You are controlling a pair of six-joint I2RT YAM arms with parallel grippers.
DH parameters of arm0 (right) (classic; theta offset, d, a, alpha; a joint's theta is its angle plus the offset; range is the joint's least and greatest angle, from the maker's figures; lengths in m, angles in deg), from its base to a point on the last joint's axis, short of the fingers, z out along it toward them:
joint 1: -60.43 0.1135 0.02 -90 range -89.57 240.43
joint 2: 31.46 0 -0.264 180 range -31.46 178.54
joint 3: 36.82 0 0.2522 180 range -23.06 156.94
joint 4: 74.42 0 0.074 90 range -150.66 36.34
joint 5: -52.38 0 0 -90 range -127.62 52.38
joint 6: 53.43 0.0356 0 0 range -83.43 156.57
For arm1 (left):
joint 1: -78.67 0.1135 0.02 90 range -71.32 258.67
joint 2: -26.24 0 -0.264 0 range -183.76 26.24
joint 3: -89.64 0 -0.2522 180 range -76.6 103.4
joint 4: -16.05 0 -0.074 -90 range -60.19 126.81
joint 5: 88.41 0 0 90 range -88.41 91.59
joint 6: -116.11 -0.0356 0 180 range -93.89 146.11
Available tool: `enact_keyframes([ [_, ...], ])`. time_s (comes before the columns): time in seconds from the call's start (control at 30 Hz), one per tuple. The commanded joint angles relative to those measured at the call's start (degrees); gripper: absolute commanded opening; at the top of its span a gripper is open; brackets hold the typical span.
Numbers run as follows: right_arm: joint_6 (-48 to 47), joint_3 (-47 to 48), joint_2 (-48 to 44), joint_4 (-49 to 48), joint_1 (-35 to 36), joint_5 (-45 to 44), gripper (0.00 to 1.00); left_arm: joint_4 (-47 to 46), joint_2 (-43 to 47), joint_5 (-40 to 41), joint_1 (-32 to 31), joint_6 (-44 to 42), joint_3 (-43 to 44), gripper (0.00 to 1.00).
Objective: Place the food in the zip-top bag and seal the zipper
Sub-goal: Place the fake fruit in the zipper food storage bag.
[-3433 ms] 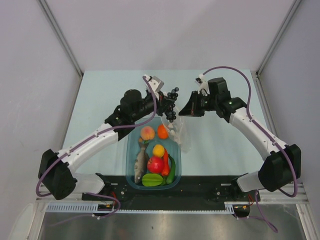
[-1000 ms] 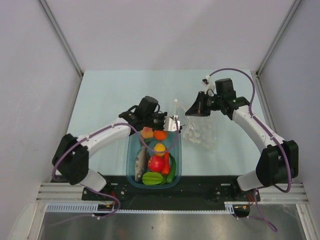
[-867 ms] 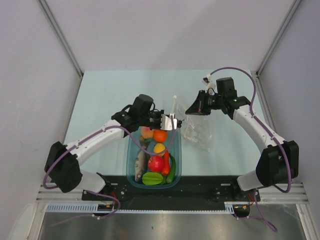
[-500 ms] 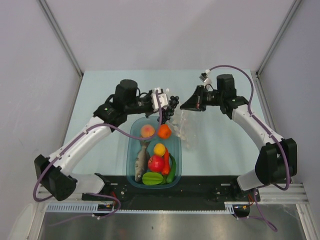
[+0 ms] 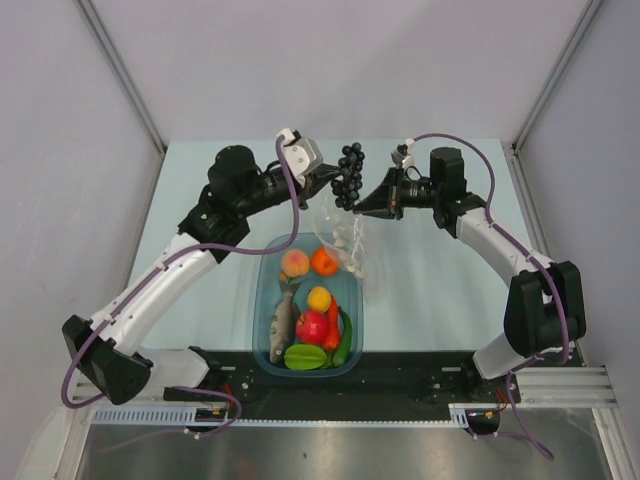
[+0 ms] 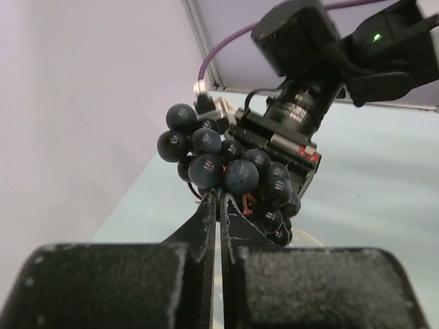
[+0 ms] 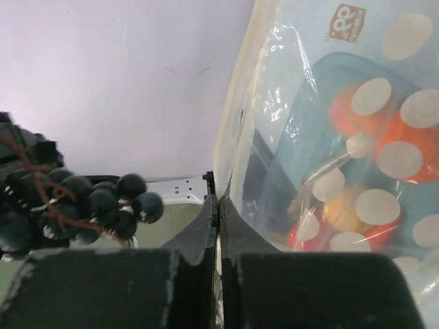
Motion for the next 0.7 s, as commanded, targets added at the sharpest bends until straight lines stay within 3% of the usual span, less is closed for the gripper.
enact_keyframes([
  [0.0,3.39,2.34,-0.05,-5.39,0.08,3.18,0.00,-11.95,0.80,6.36,-0.16,6.55,-7.09,0.00],
  [0.23,3.65,2.25,-1.10,-5.48,-0.19,3.71,0.00,-12.77,2.21,18.14,-0.33,14.28,-15.62,0.00],
  [0.4,3.74,3.04,-0.84,-5.92,-0.71,3.62,0.00,-9.79,3.27,12.99,-0.95,15.00,-18.09,0.00],
  [0.67,3.74,4.19,0.48,-7.24,-3.09,3.18,0.00,-1.36,3.90,7.69,-4.55,8.85,-20.39,0.00],
])
